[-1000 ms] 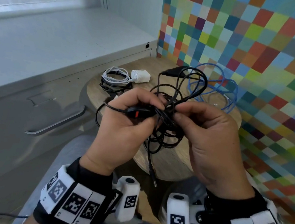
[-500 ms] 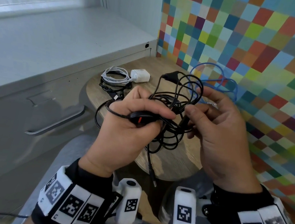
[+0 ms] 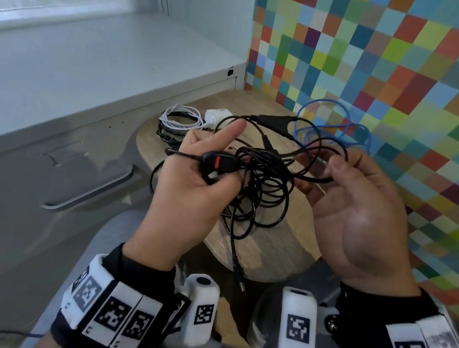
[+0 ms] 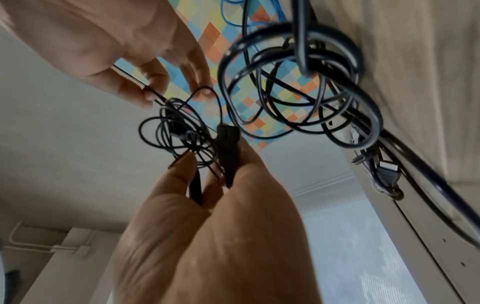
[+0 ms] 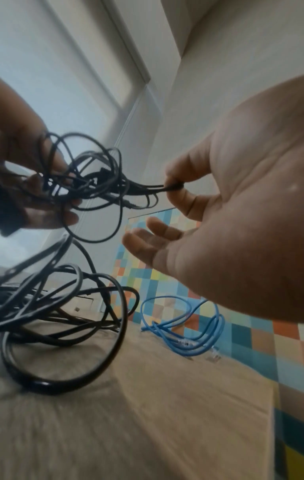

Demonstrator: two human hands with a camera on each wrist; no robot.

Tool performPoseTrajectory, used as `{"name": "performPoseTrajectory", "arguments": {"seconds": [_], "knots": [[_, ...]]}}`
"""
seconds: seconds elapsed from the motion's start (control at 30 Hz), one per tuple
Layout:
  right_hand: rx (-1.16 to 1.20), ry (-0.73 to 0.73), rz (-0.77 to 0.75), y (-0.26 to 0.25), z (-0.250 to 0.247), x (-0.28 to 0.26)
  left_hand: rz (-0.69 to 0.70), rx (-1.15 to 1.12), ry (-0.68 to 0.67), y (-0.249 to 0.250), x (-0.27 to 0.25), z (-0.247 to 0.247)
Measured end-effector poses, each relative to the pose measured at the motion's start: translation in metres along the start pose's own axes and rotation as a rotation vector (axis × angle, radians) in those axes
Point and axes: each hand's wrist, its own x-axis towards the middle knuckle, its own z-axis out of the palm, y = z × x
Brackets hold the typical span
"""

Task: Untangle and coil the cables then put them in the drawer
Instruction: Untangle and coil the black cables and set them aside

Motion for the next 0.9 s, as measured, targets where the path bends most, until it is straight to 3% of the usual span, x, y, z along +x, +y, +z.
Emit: {"name": "performPoseTrajectory", "arguments": {"seconds": [0.1, 0.23, 0.43, 0.57, 0.7, 0.9], "knots": [[0.074, -0.053, 0.050, 0.0010, 0.0016, -0.0019, -0.024, -0.006, -0.008, 0.0037, -0.0022, 0.0061], [0.041, -0.009, 0.069, -0.0027, 0.0016, -0.0020, 0.015, -0.026, -0.069, 0.0059, -0.0047, 0.0030], [-0.189, 0.029, 0.131, -0.0027, 0.0021, 0.0018, 0.035, -0.003, -0.181, 0.0104, -0.0043, 0.0022], [-0.318, 0.048, -0.006, 0.0004, 0.0028, 0.0018, -0.010, 0.001, -0.202, 0.0098, -0.0054, 0.0026], [-0.188, 0.128, -0.098, 0.0017, -0.0002, 0.0035, -0.039, -0.035, -0.161, 0.0085, -0.0044, 0.0016], [-0.119, 0.113, -0.098, 0.0013, 0.0005, 0.0022, -0.006, -0.108, -0.097, 0.0095, -0.0067, 0.0068]]}}
